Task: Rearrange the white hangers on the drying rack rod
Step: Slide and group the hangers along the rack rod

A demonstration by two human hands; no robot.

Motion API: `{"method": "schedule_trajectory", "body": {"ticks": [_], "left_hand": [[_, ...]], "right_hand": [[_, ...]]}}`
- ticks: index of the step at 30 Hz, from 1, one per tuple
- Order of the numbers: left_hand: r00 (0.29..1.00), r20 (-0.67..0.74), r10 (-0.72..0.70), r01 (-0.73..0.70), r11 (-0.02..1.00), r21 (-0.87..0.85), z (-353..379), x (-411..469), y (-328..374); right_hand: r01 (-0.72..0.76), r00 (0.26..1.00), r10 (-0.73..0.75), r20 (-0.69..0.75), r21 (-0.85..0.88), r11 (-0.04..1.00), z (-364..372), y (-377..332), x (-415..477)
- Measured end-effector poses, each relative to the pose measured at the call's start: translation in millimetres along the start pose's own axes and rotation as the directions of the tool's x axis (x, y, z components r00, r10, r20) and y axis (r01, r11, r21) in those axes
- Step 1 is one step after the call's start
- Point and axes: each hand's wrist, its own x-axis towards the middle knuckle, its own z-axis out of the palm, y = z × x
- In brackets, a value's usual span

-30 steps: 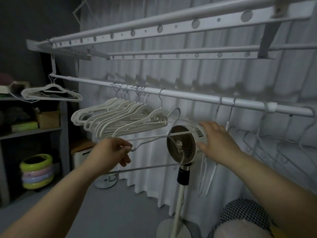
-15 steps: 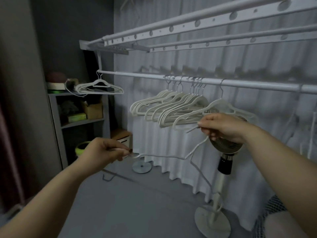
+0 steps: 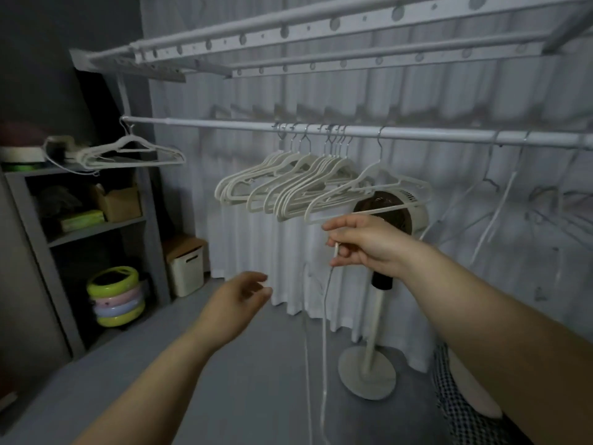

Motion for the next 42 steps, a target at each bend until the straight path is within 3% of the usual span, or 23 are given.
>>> {"method": "schedule_trajectory", "body": {"ticks": [2,5,8,13,15,18,21,25,33,36,42], "left_hand": [[0.982,0.189,-0.002,0.014,0.998,-0.063,16.4,-7.3,7.8],[0.88,0.476,-0.002,0.061,0.992,-0.108,39.9,-17.9,16.6],[0.818,0.575,0.002,0.133,0.972,-0.192,56.8,-22.6,23.1],[0.895,0.446,0.009,0.125,0.954,-0.271,71.4,-10.1,33.7],[0.912,0.41,-0.005,0.143,0.941,-0.307,74.7,1.1,38.8],[0.929,0.369,-0.023,0.154,0.931,-0.33,82.0,22.8,46.0],[0.945,0.328,-0.004,0.125,0.929,-0.348,89.5,45.8,56.5],[0.961,0.271,0.044,0.056,0.934,-0.352,98.5,79.6,78.6],[0.971,0.181,0.158,-0.064,0.896,-0.439,130.9,148.5,135.6],[0.964,0.173,0.201,-0.093,0.866,-0.491,150.8,164.3,149.8],[0.953,0.188,0.238,-0.113,0.853,-0.509,189.3,183.4,168.2]], "right_hand": [[0.004,0.998,-0.002,-0.058,0.042,0.999,0.5,2.0,-1.5],[0.046,0.986,-0.025,-0.162,0.125,0.991,-4.1,1.5,-0.3],[0.114,0.966,-0.055,-0.252,0.223,0.968,-13.0,-0.4,2.4],[0.138,0.953,-0.066,-0.296,0.227,0.964,-37.1,1.4,7.3],[0.108,0.948,-0.077,-0.308,0.087,0.99,-52.0,4.3,11.3],[0.045,0.919,-0.146,-0.366,-0.269,0.962,-79.0,12.2,23.6],[0.042,0.849,-0.344,-0.4,-0.599,0.8,-108.2,14.8,36.1],[-0.079,0.771,-0.519,-0.368,-0.865,0.496,-151.6,0.3,46.0],[-0.283,0.639,-0.704,-0.31,-0.946,0.159,-241.8,-37.2,59.6],[-0.362,0.609,-0.712,-0.348,-0.922,0.141,-274.4,-47.9,64.3],[-0.387,0.624,-0.707,-0.332,-0.918,0.09,-311.3,-45.2,71.4]]}}
